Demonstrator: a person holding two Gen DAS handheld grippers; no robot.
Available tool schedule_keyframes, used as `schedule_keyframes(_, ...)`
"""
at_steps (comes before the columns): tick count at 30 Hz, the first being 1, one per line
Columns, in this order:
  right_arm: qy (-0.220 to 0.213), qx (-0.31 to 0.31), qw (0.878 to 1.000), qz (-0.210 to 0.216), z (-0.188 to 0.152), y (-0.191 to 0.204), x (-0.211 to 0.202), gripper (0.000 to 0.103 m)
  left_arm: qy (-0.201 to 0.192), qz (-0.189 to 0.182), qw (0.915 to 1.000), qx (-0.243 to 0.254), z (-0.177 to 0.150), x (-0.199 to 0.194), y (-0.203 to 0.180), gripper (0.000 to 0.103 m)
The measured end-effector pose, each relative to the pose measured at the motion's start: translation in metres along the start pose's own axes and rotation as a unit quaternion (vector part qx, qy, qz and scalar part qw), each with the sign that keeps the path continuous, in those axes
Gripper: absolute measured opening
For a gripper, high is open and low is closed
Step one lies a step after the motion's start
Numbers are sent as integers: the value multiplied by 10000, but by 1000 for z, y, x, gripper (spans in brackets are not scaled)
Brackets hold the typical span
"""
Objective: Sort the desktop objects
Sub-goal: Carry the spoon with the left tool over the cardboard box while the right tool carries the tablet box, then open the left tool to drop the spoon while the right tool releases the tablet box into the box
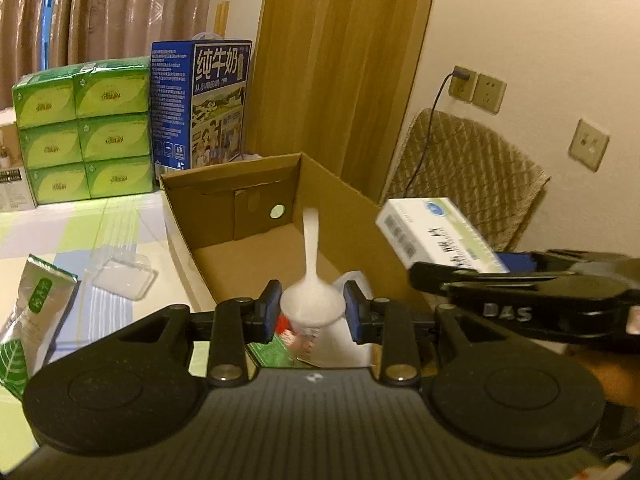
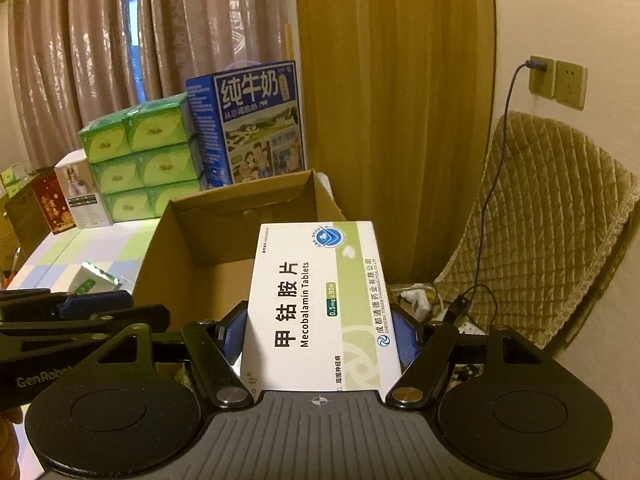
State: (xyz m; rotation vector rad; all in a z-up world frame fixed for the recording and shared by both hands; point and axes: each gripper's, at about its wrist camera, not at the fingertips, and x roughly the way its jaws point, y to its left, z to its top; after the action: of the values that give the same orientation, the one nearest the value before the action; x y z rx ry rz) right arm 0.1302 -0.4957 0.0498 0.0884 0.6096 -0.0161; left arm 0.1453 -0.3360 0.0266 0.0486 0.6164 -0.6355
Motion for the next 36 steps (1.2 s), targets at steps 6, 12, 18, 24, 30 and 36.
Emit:
schedule_keyframes(6, 67, 16, 10000, 13, -5, 0, 5, 68, -27, 135, 9999, -39, -7, 0, 13, 33)
schedule_keyframes(12, 78, 38, 9999, 141, 1, 11, 11, 68, -80, 237, 9993, -282, -16, -17, 29, 33)
schedule_keyframes(18, -180, -54, 9989, 435, 18, 25, 25, 82, -188, 312, 9983, -463, -19, -36, 42, 36)
schedule_keyframes(24, -289, 104, 9988, 393, 12, 27, 13, 88, -200, 512, 9971, -533, -22, -50, 55, 50)
schedule_keyframes(30, -195, 421, 9985, 306, -17, 27, -21, 88, -217, 688, 9941, -814, -38, -69, 68, 60)
schedule_keyframes(36, -179, 803, 9962, 279, -44, 38, -62, 93, -187, 781, 9924, -935, -56, -92, 75, 67)
